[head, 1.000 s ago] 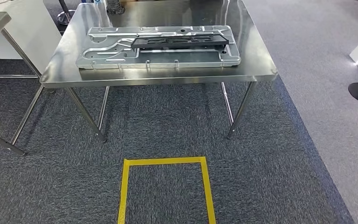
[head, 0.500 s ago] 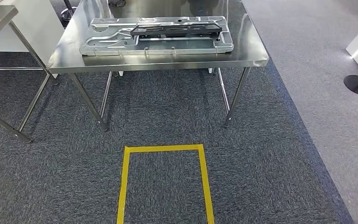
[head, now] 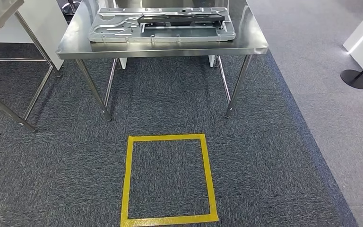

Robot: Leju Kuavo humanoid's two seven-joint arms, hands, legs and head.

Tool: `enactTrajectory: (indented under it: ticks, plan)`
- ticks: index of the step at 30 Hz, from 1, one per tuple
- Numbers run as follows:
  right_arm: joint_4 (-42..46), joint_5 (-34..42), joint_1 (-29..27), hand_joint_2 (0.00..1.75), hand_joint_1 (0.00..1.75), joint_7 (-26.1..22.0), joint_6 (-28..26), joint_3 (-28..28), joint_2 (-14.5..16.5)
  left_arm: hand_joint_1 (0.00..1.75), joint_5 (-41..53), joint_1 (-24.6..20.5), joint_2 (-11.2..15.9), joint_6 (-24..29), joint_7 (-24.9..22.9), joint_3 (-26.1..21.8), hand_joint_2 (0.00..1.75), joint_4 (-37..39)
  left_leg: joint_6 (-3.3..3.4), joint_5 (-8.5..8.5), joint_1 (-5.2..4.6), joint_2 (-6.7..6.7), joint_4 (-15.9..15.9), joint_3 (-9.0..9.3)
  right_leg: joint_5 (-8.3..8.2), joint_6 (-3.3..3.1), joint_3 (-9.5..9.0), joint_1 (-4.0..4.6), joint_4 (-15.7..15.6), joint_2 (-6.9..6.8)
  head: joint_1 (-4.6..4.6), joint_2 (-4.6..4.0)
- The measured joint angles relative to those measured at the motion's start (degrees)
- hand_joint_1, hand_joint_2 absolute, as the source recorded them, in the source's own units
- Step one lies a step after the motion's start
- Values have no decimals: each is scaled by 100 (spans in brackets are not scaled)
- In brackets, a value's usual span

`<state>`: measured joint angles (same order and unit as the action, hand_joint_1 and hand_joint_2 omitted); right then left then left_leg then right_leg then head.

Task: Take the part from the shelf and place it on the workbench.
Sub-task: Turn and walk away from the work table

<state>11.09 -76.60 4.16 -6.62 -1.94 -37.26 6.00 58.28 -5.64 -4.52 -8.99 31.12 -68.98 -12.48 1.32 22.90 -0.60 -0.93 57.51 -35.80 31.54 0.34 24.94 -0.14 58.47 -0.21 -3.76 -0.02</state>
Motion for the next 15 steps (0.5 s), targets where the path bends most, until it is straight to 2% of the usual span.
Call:
enactTrajectory:
  ticks: [1, 2, 3, 4, 5, 6, 8, 9, 10, 11, 13, 14, 15]
  plan:
    - [1, 9, 8, 0, 0, 10, 17, -4, 0, 0, -4, 0, -3, 10, -10, 0, 0, 0, -32, -45, 2, -1, 15, -33, 92, -35, -141, 20, -247, 0, 0, 0]
    - [1, 28, 10, 0, 0, 26, 46, -13, 2, 0, -8, 0, -3, 21, -26, 0, 0, 0, -68, -93, 9, -3, 11, -51, 115, -72, -160, 28, -351, -1, 0, 0]
    - [-2, 53, 6, 0, 0, 46, 83, -25, 4, 0, -12, 3, -1, 31, -42, -1, 0, 0, -104, -126, 22, 0, 11, -65, 64, -112, -123, 25, -355, -9, 1, 0]
    - [-4, 80, 1, 0, 0, 70, 121, -43, 7, 0, -14, 11, -2, 38, -58, -1, 0, 0, -141, -65, 33, 10, 52, -92, 6, -152, -85, 18, -365, -17, 1, 0]
    - [-6, 109, -5, 0, 0, 87, 151, -64, 8, 0, -16, 22, -4, 42, -70, -2, 0, 1, -177, 97, 44, 21, 181, -144, -60, -187, -36, 7, -375, -26, 0, 0]
    - [-8, 131, -9, 0, 0, 98, 169, -85, 8, 0, -17, 32, -5, 44, -76, -2, 0, 1, -210, 347, 62, 32, 423, -230, -126, -212, 26, -4, -378, -36, 0, 0]
    - [-8, 164, -19, 0, 0, 103, 186, -115, 5, 0, -22, 42, -10, 45, -82, -3, 0, 1, -270, 859, 93, 39, 1143, -437, -237, -227, 173, -4, -366, -38, -1, 0]
    - [-8, 171, -25, 0, 0, 103, 189, -125, 5, 0, -26, 42, -10, 45, -84, -4, 0, 0, -290, 963, 106, 39, 1454, -495, -288, -220, 250, -4, -351, -38, 0, 0]
    - [-8, 174, -33, 0, 0, 103, 191, -134, 6, 0, -31, 43, -10, 45, -85, -4, 0, 0, -304, 947, 115, 39, 1597, -464, -330, -209, 324, -7, -332, -37, 0, 0]
    - [-8, 177, -39, 0, 0, 103, 192, -144, 8, 0, -36, 44, -9, 46, -86, -4, 0, 0, -307, 839, 123, 39, 1520, -323, -365, -195, 389, -10, -310, -36, 0, 0]
    - [-8, 189, -45, 0, 0, 102, 194, -160, 11, 0, -45, 42, -8, 47, -87, -4, 0, 0, -292, 585, 130, 39, 895, 163, -405, -165, 472, -16, -272, -33, 0, 0]
    - [-8, 194, -45, 0, 0, 102, 195, -165, 12, 0, -49, 41, -7, 48, -87, -4, 0, 0, -283, 517, 130, 39, 637, 342, -414, -156, 490, -18, -262, -33, 0, 0]
    - [-8, 199, -45, 0, 0, 102, 196, -167, 12, 0, -51, 40, -7, 49, -87, -4, 0, 0, -278, 491, 130, 40, 493, 439, -417, -151, 497, -18, -258, -33, 0, 0]
